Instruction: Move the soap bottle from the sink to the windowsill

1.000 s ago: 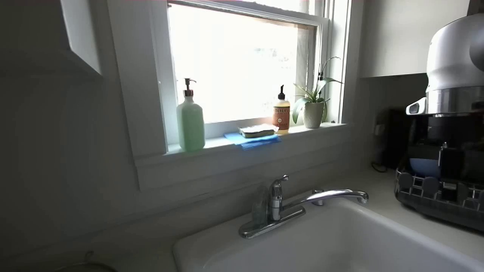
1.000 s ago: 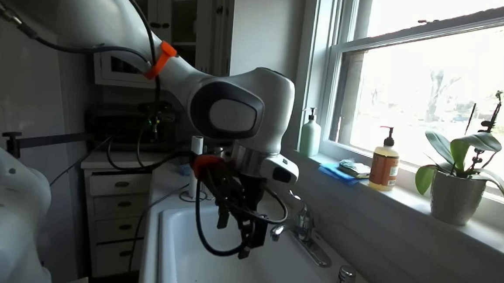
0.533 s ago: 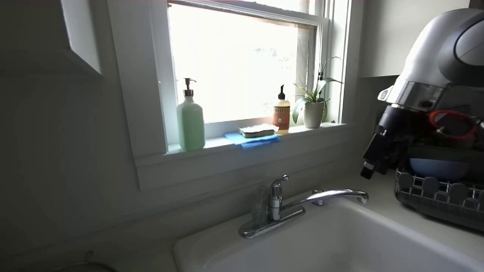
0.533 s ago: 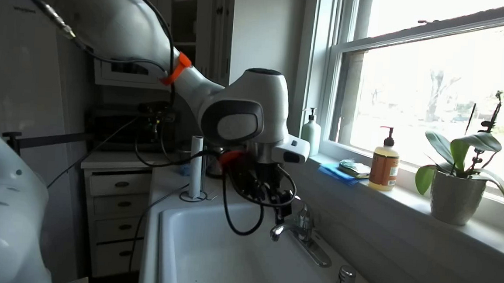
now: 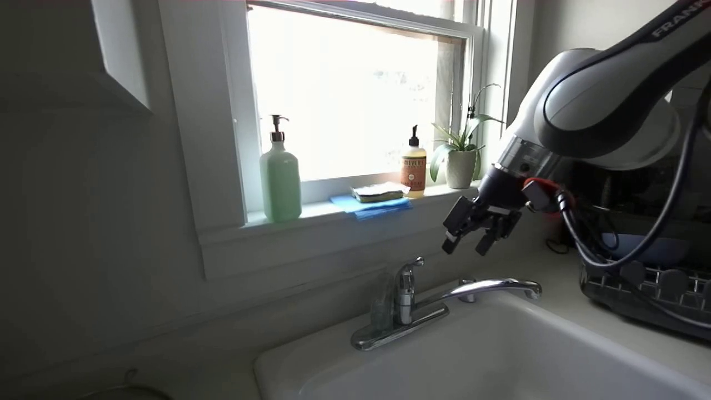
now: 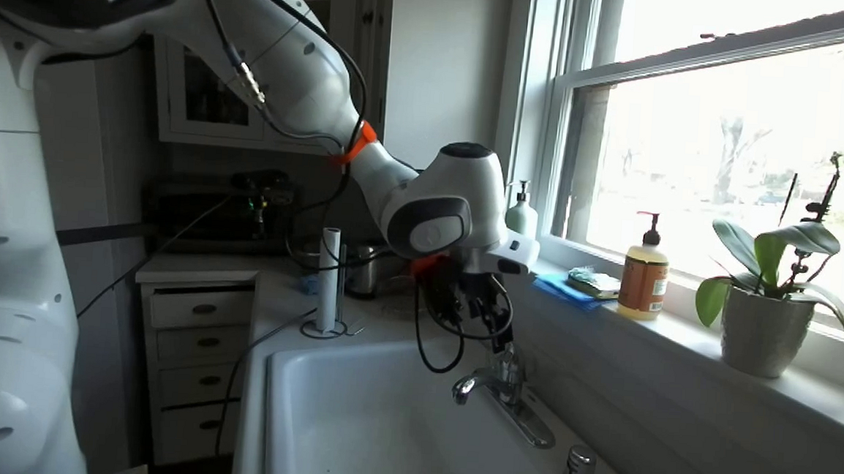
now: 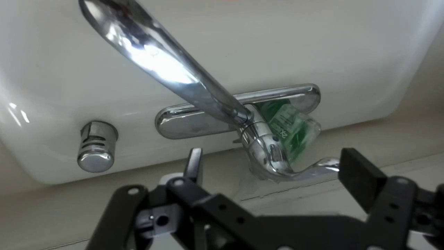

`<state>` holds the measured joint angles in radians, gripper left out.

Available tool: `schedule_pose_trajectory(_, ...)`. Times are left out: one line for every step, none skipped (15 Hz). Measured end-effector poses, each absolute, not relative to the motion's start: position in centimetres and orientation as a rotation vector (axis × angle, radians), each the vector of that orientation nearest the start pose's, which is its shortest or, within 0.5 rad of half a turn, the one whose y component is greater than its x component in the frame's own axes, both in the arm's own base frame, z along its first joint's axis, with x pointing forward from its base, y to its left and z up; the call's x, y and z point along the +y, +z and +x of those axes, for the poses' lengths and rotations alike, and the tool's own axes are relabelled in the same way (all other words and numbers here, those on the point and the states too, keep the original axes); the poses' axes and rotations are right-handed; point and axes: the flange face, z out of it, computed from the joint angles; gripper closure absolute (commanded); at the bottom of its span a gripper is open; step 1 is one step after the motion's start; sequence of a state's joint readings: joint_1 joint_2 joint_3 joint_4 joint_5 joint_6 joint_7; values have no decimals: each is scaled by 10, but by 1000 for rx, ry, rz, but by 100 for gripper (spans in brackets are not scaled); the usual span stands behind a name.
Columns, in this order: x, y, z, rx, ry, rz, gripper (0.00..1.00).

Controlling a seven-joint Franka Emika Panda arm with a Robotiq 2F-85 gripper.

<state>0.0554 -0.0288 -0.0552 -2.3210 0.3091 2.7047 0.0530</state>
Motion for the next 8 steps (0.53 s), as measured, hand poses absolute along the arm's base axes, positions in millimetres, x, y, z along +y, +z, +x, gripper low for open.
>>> schedule_pose_trajectory(-10,395,543,446,-593,-2848,0)
schedule_pose_trajectory(-10,395,546,450,-594,-2847,0)
schedule_pose_trajectory(-10,395,547,452,-594,-2846,0)
schedule_pose_trajectory(-10,395,547,451,-594,-2847,0)
schedule_pose_trajectory(-12,393,547,454,-592,-2861,0)
schedule_pose_trajectory(-16,389,548,484,-609,-2880,0)
schedule_pose_trajectory(-22,384,552,526,-639,-2895,0)
schedule_pose_trajectory(-29,378,557,574,-671,-2904,0)
